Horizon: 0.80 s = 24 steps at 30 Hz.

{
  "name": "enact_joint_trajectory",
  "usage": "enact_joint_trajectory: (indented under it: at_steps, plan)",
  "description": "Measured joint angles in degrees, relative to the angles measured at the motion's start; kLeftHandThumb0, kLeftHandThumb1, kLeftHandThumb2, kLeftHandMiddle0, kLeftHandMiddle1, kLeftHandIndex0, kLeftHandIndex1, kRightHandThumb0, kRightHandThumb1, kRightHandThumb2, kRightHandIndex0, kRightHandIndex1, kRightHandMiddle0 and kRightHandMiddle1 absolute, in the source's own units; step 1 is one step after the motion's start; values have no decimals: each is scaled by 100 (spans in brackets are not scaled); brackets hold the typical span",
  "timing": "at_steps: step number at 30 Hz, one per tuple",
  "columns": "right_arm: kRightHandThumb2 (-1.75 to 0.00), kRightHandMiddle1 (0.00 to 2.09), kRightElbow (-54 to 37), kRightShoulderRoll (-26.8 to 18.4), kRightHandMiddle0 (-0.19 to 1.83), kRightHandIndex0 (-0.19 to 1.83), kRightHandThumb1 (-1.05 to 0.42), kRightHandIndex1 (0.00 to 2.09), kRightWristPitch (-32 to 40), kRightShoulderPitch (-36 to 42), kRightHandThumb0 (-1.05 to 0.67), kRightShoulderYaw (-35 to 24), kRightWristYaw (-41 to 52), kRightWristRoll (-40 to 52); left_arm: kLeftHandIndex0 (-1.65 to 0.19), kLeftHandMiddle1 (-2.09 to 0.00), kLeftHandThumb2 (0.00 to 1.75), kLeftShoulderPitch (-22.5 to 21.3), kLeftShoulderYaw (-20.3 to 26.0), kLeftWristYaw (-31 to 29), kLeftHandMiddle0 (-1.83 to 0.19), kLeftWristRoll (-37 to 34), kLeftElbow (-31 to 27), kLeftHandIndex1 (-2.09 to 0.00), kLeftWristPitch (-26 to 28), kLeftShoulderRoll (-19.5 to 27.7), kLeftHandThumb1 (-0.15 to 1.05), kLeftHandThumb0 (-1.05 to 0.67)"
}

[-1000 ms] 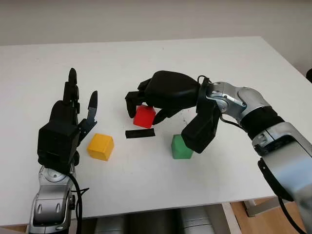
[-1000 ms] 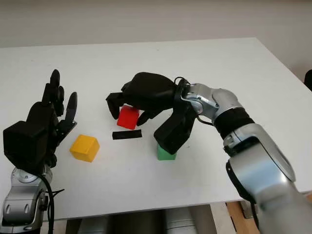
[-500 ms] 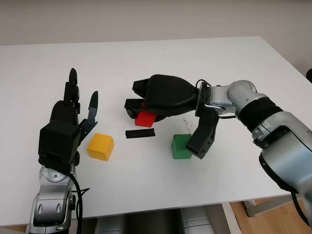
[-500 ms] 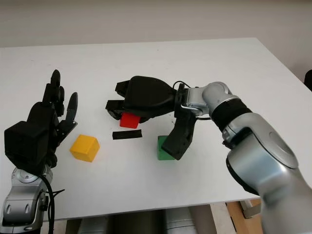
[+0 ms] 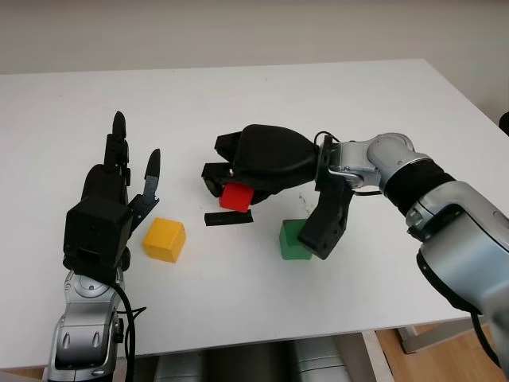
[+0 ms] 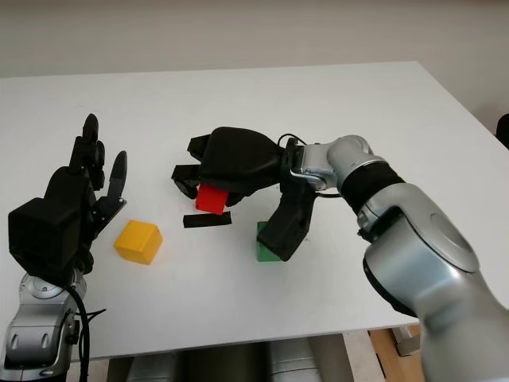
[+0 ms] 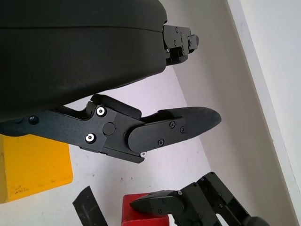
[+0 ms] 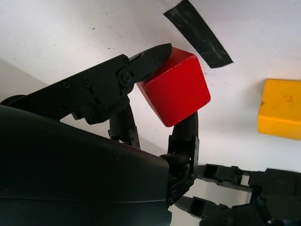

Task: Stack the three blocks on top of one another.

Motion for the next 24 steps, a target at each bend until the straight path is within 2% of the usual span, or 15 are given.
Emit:
enact_joint_trajectory:
  at_steps: [2, 6, 12, 17, 19, 21, 22, 24]
  plan:
    - [-7, 188, 46, 42, 32, 34, -98, 176, -34, 0, -15, -31, 174, 137, 8, -5, 60, 0, -1, 2, 7, -2, 0, -5, 0, -5, 105, -58]
    - [-7, 166, 114, 97, 36, 34, -99, 132, -54, 0, -13, -49, 598, 341, 8, -5, 59, 5, -2, 5, 7, -5, 0, -5, -1, -11, 105, -58]
    - [-6, 149, 113, 173, 45, 38, -99, 110, 89, 0, -13, -13, 569, 267, 8, -5, 59, 28, -1, 5, 7, -13, -32, -5, 0, -28, 105, -58]
    - [-7, 156, 115, 176, 39, 31, -101, 110, 168, 0, -12, 85, 582, 119, 8, -5, 60, 78, -2, 7, 7, 0, -61, -5, 0, -45, 105, -59]
    - [-6, 165, 117, 180, 35, 34, -101, 133, 168, 0, -13, 99, 634, 117, 9, -5, 59, 81, -2, 6, 8, -1, -66, -5, -1, -46, 105, -59]
    - [-6, 174, 134, 188, 36, 40, -100, 167, 161, 0, -14, 112, 618, 116, 8, -5, 59, 82, -3, 7, 7, -1, -86, -5, -1, -51, 105, -58]
    - [-5, 175, 146, 197, 35, 40, -100, 174, 150, 0, -15, 117, 594, 116, 8, -5, 60, 82, -4, 10, 7, 0, -92, -5, -1, -57, 105, -57]
    - [-5, 175, 171, 227, 35, 38, -99, 176, 110, 0, -16, 118, 572, 117, 8, -6, 60, 83, -9, 23, 7, 4, -98, -5, -1, -74, 105, -57]
